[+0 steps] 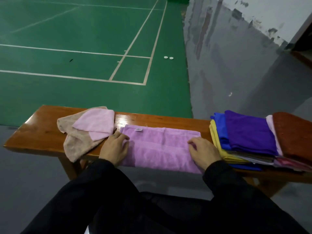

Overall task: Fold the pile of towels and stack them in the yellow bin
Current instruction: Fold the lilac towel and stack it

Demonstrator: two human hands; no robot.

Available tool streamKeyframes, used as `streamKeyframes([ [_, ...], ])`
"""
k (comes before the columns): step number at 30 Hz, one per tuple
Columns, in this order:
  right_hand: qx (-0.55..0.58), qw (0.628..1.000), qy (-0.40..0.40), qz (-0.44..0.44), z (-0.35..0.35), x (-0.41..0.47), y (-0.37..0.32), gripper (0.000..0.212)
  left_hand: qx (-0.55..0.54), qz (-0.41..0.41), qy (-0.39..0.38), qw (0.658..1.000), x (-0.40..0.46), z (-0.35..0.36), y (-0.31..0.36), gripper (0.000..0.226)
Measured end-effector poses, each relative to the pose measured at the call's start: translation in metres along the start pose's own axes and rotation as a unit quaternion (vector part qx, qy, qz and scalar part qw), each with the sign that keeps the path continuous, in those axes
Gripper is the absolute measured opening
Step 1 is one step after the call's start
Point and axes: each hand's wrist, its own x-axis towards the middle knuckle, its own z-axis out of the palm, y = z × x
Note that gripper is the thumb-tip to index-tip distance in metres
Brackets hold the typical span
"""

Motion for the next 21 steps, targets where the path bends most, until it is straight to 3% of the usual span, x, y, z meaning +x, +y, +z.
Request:
streamKeyframes([
  [3, 0.016, 0.999, -0.011, 0.036, 0.008, 0.030, 0.000, 0.031, 0.001, -0.004, -0.011, 1.000, 0.036, 0.008, 0.001, 0.022],
  [7, -0.058, 0.996, -0.029, 0.066, 0.011, 0.047, 0.007, 0.031, 0.045, 0.017, -0.068, 0.997, 0.070, 0.015, 0.002, 0.026],
  [10, -0.064, 0.995, -0.030, 0.073, 0.013, 0.051, 0.011, 0.027, 0.079, -0.011, -0.106, 0.991, 0.076, 0.016, 0.001, 0.028],
  [14, -0.018, 0.996, -0.014, 0.088, 0.010, 0.055, 0.010, 0.006, 0.035, 0.003, -0.076, 0.996, 0.077, 0.015, -0.007, 0.026],
  [18, 0.046, 0.991, 0.033, 0.119, 0.005, 0.060, 0.003, 0.011, -0.032, 0.008, -0.027, 0.999, 0.068, 0.009, -0.005, 0.013],
  [21, 0.058, 0.987, 0.052, 0.142, 0.004, 0.069, 0.003, 0.007, -0.072, -0.048, 0.025, 0.996, 0.069, 0.007, -0.004, 0.011],
])
